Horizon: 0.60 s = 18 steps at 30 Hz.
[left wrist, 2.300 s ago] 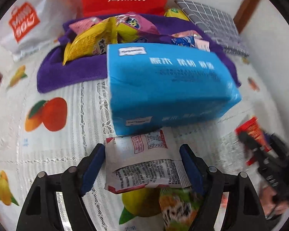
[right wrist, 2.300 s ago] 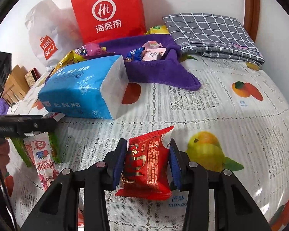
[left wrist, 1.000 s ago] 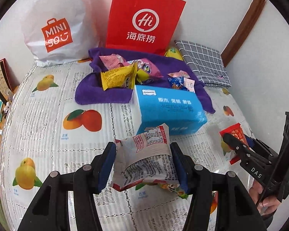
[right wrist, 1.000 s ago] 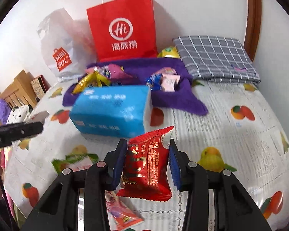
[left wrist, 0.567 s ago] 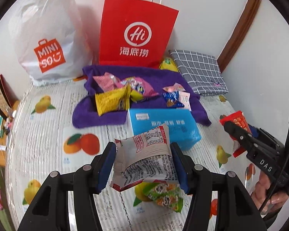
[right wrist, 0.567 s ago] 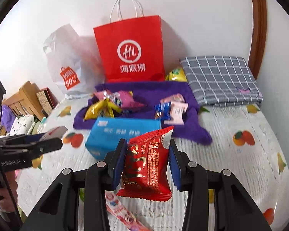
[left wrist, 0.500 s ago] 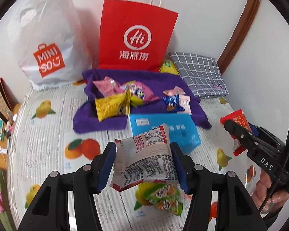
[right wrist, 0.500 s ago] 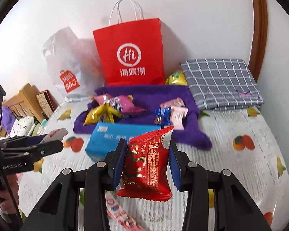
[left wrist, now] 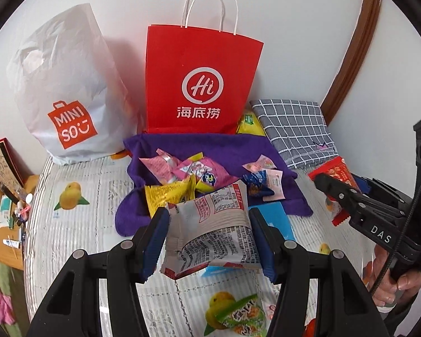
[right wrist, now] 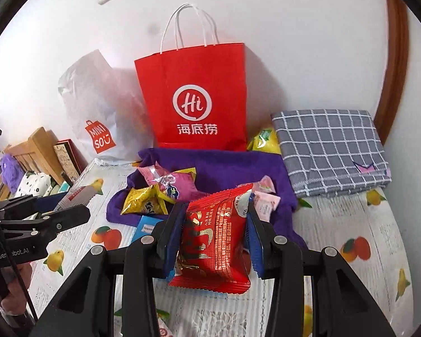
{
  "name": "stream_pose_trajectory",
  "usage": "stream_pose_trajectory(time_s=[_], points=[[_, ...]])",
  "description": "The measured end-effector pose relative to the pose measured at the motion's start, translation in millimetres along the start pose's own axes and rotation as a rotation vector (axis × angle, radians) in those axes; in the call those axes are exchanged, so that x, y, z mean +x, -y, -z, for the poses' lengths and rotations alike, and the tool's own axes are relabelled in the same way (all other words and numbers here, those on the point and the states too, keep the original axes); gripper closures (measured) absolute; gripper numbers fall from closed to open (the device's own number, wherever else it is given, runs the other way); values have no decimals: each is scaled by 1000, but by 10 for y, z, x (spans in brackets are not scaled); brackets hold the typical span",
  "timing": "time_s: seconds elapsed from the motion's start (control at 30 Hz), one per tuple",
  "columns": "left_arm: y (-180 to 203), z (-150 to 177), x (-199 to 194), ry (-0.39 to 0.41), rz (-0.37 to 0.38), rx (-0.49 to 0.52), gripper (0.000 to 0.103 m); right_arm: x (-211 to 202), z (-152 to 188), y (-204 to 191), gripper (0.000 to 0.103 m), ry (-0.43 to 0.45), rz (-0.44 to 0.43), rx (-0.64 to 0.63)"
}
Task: Organize snacks
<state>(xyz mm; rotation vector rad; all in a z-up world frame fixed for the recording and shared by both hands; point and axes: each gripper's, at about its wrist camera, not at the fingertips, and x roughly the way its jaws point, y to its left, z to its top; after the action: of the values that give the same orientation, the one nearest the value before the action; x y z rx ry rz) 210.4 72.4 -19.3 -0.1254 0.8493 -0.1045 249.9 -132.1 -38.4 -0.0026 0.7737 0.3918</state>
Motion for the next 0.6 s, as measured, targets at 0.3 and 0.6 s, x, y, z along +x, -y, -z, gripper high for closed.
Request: stream_pose_trajectory(time_s=[0.3, 0.6], points=[[-168, -173, 53, 13, -26, -23, 47, 157, -264, -88, 61, -2, -47, -26], [-260, -270, 133, 10, -28, -28, 47, 257, -437, -120, 61, 17, -62, -35]])
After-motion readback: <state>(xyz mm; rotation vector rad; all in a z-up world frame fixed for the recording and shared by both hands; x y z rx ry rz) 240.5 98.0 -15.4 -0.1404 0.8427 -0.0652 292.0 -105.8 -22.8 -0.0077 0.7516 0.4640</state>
